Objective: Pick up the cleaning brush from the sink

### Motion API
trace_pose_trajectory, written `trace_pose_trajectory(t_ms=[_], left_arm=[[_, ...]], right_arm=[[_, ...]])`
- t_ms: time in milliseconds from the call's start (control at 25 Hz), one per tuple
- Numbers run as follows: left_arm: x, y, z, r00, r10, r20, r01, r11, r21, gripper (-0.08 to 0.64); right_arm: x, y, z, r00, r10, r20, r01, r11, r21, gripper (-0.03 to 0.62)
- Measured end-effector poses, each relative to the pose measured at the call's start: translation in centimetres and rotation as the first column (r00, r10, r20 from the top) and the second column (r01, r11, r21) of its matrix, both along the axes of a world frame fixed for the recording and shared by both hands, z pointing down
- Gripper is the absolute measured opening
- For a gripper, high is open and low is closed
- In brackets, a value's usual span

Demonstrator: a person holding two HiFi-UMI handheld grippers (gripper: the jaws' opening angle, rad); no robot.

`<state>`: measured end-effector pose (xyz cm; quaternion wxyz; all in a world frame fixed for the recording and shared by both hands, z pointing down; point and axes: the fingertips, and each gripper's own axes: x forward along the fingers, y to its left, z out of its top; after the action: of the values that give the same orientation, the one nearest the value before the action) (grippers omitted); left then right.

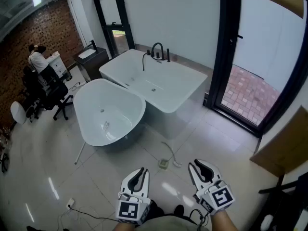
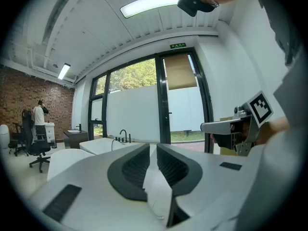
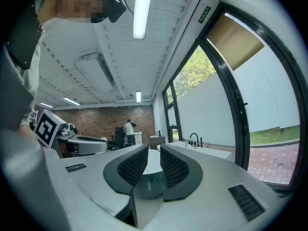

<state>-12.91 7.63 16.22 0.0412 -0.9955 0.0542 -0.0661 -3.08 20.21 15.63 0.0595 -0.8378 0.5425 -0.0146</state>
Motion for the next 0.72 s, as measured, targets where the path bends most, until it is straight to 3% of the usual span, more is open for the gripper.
trace_pose_trajectory(t_ms=[200,400,560,720], left_arm=[[2.9,-2.3,3.1,1.000,0.001,0.029,-0.001,1.000,-0.018,0.032],[7.9,-6.7,4.0,1.000,-0.015,0.004,0.015,0.999,-0.047,0.032],[11.8,-11.8,5.2,0.999,-0.037,-0.009,0.036,0.997,-0.069,0.032],[10.5,-16.1,5.2,0.998,-0.055,-0.018,0.054,0.995,-0.087,0.032]], right_arm=[[3.4,-2.9,2.2,1.000,-0.014,-0.004,0.014,0.998,-0.061,0.077],[7.6,-7.9,4.0,0.998,-0.064,-0.010,0.061,0.988,-0.142,0.104],[11.8,-13.5,5.6,0.989,-0.142,-0.040,0.128,0.963,-0.239,0.104],[11.4,-17.9,6.5,0.987,-0.159,-0.035,0.141,0.943,-0.302,0.144]])
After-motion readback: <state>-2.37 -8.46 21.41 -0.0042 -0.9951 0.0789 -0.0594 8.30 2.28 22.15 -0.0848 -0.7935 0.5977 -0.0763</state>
